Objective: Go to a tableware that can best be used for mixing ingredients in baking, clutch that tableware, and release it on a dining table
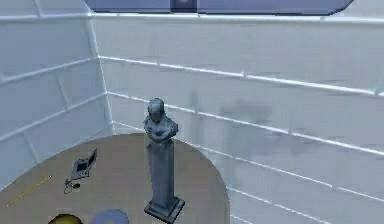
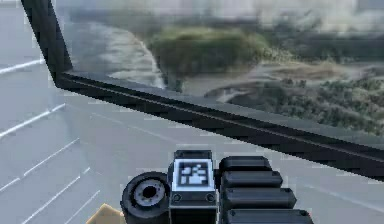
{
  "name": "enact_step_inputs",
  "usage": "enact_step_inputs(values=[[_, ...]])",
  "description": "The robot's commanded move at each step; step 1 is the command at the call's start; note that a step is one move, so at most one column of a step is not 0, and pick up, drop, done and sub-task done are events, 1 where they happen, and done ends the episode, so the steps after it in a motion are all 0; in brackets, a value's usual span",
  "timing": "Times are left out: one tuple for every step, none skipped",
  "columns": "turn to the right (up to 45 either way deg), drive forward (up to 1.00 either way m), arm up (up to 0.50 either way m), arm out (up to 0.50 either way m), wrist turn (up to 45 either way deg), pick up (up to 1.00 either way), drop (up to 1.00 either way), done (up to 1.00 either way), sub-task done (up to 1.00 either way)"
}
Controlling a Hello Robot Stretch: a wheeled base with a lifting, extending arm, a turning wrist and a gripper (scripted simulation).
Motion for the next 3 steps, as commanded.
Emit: enact_step_inputs(values=[[45.0, 0.0, 0.0, 0.0, 0.0, 0.0, 0.0, 0.0, 0.0], [45.0, 0.0, 0.0, 0.0, 0.0, 0.0, 0.0, 0.0, 0.0], [6.0, 0.0, 0.0, 0.0, 0.0, 0.0, 0.0, 0.0, 0.0]])
